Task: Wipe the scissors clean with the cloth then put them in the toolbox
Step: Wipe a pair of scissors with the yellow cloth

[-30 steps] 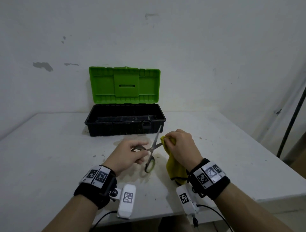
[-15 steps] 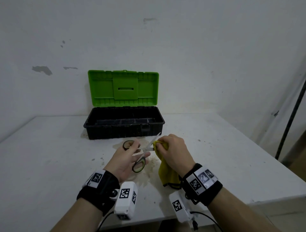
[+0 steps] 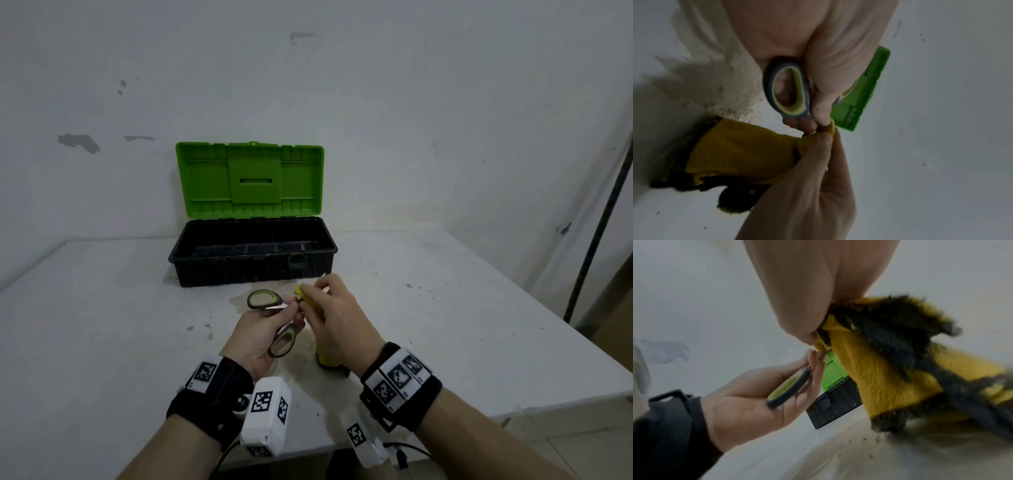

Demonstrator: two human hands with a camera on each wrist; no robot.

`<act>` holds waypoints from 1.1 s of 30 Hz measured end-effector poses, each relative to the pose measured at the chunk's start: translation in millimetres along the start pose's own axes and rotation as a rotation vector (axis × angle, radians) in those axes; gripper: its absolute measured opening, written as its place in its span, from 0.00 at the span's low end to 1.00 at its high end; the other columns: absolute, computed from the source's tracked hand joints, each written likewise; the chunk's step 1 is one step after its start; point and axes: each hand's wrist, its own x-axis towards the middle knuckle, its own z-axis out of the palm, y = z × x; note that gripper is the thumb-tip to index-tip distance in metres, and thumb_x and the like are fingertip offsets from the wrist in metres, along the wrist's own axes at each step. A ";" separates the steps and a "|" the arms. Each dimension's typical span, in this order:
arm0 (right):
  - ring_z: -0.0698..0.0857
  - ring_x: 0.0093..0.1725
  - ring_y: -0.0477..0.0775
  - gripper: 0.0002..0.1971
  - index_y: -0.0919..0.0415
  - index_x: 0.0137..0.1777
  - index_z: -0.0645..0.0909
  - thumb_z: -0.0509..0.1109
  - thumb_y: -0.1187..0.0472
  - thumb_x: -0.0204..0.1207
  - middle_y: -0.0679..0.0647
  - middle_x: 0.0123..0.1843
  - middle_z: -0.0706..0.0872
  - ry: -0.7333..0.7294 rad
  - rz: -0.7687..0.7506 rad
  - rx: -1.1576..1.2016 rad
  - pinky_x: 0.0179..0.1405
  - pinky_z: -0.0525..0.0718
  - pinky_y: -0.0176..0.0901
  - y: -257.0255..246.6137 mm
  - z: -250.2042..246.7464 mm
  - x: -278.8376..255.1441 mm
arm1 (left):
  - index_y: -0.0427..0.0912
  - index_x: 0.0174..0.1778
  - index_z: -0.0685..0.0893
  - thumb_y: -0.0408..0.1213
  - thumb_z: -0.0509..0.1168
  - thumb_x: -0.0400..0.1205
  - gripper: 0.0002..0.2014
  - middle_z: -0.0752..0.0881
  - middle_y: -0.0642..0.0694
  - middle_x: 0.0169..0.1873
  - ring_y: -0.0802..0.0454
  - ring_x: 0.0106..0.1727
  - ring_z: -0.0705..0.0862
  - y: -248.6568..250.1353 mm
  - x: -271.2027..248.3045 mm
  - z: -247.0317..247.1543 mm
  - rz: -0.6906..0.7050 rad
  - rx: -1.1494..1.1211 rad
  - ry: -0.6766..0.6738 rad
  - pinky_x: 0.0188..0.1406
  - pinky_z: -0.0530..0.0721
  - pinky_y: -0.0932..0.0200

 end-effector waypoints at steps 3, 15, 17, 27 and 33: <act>0.76 0.45 0.51 0.09 0.58 0.61 0.80 0.62 0.59 0.85 0.58 0.59 0.75 -0.046 -0.046 0.005 0.48 0.76 0.37 2.3 2.9 -7.3 | 0.30 0.54 0.88 0.26 0.68 0.83 0.07 0.91 0.33 0.48 0.45 0.46 0.90 -0.3 1.0 -3.2 -0.021 -0.012 0.008 0.47 0.92 0.52; 0.79 0.41 0.57 0.08 0.60 0.46 0.85 0.65 0.65 0.82 0.54 0.42 0.78 -0.006 0.067 -0.148 0.39 0.79 0.47 16.4 -5.6 7.5 | 0.35 0.47 0.89 0.27 0.69 0.83 0.03 0.89 0.41 0.33 0.53 0.32 0.87 -7.1 -5.7 1.6 0.089 0.142 0.077 0.36 0.87 0.57; 0.80 0.42 0.55 0.11 0.60 0.49 0.85 0.62 0.60 0.85 0.53 0.43 0.80 0.045 0.185 -0.112 0.42 0.79 0.46 23.1 -20.2 16.4 | 0.35 0.48 0.89 0.26 0.69 0.83 0.03 0.88 0.41 0.33 0.52 0.32 0.87 -6.0 -5.4 0.6 0.097 0.140 0.082 0.35 0.87 0.57; 0.78 0.41 0.59 0.04 0.61 0.51 0.82 0.68 0.66 0.79 0.57 0.46 0.79 -0.016 -0.032 -0.176 0.34 0.83 0.54 -0.3 -7.8 -2.9 | 0.34 0.55 0.88 0.32 0.70 0.84 0.07 0.91 0.45 0.35 0.53 0.33 0.85 -4.9 -10.4 8.6 0.173 0.105 0.035 0.36 0.87 0.61; 0.78 0.37 0.57 0.14 0.62 0.46 0.84 0.61 0.57 0.87 0.55 0.42 0.79 0.127 0.125 -0.151 0.36 0.83 0.54 18.3 -25.7 18.3 | 0.33 0.54 0.88 0.32 0.71 0.83 0.07 0.91 0.48 0.33 0.55 0.32 0.87 -4.5 -11.2 7.8 0.184 0.068 0.072 0.34 0.88 0.62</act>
